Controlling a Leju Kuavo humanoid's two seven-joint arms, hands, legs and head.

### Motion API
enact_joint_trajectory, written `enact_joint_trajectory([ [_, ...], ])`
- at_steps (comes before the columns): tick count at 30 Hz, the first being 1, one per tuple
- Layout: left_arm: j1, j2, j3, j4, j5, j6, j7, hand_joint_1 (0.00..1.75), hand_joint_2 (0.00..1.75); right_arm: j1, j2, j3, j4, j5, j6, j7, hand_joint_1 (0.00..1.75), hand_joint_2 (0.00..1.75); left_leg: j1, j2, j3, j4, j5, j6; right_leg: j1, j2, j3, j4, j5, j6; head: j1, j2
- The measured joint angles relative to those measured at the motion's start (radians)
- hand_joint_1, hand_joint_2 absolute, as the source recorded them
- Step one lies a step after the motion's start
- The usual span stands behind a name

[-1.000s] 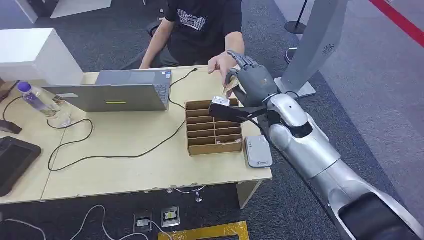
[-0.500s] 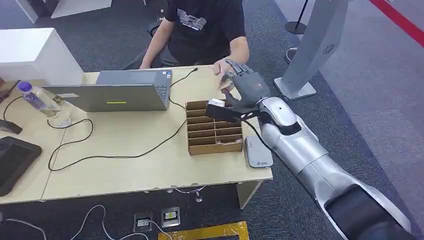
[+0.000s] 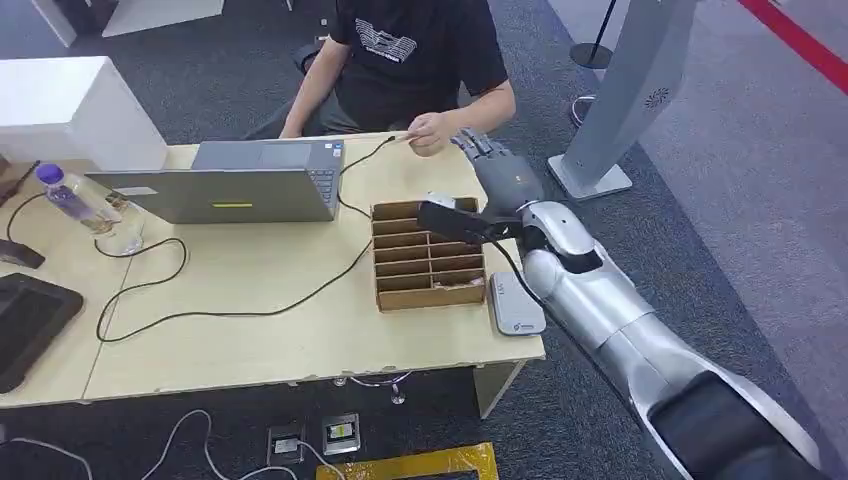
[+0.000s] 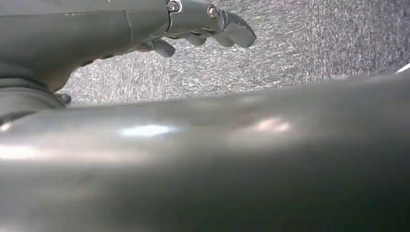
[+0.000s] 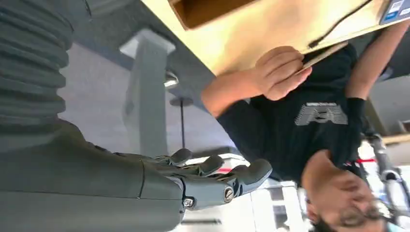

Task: Pass the card to the sensor for recognition and then transmit it.

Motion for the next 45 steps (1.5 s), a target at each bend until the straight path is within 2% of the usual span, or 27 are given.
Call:
enact_joint_trajectory([
  [6, 0.021, 0.000, 0.000, 0.000, 0.014, 0.005, -0.002, 0.00, 0.00, 0.093, -0.078, -0.029, -0.163, -0.057, 0.020, 0.109, 0.00, 1.75, 0.000, 0.000, 0.000, 0.000, 0.000, 0.000, 0.000, 0.001, 0.000, -0.001, 0.000, 0.000, 0.000, 0.000],
  [11, 0.030, 0.000, 0.000, 0.000, 0.030, 0.020, 0.015, 0.00, 0.00, 0.214, -0.185, -0.075, -0.344, -0.075, 0.031, 0.206, 0.00, 1.75, 0.000, 0.000, 0.000, 0.000, -0.001, 0.000, 0.000, 0.000, 0.000, -0.001, 0.000, 0.000, 0.000, 0.000],
  [17, 0.031, -0.001, 0.000, 0.000, 0.045, 0.041, 0.023, 0.00, 0.00, 0.387, -0.294, -0.128, -0.558, 0.009, -0.016, 0.298, 0.00, 1.75, 0.000, 0.001, 0.000, 0.000, -0.001, 0.000, 0.000, 0.000, 0.000, -0.001, 0.000, 0.000, 0.000, 0.000],
  [22, 0.030, -0.001, 0.001, 0.000, 0.045, 0.046, 0.023, 0.00, 0.00, 0.504, -0.338, -0.129, -0.687, 0.072, -0.042, 0.334, 0.00, 1.75, 0.000, 0.002, 0.000, 0.000, -0.001, 0.000, 0.000, 0.002, 0.000, -0.001, 0.000, 0.000, 0.000, 0.000],
  [26, 0.029, -0.002, 0.001, 0.000, 0.037, 0.045, 0.023, 0.00, 0.00, 0.547, -0.348, -0.123, -0.737, 0.132, -0.067, 0.343, 0.00, 1.75, 0.000, 0.003, 0.000, 0.000, -0.001, 0.000, 0.000, 0.003, 0.000, -0.001, 0.000, 0.000, 0.000, 0.000],
  [31, 0.028, -0.004, 0.001, 0.000, 0.031, 0.046, 0.021, 0.00, 0.00, 0.601, -0.345, -0.104, -0.742, 0.197, -0.129, 0.360, 0.00, 1.75, 0.000, 0.002, 0.000, 0.000, -0.001, 0.000, 0.000, 0.003, 0.000, -0.001, 0.000, 0.000, 0.000, 0.000],
  [35, 0.027, -0.006, 0.001, 0.000, 0.027, 0.047, 0.021, 0.00, 0.00, 0.624, -0.335, -0.090, -0.738, 0.224, -0.147, 0.358, 0.00, 1.75, 0.000, 0.002, 0.000, 0.000, -0.001, 0.000, 0.000, 0.003, 0.000, -0.001, 0.000, 0.000, 0.000, 0.000],
  [45, 0.020, -0.014, 0.001, 0.000, 0.016, 0.046, 0.018, 0.00, 0.00, 0.623, -0.242, -0.066, -0.676, 0.311, -0.169, 0.306, 0.00, 1.75, 0.001, 0.002, 0.000, -0.001, -0.001, 0.000, 0.001, 0.003, 0.000, -0.001, 0.000, 0.000, 0.000, 0.000],
])
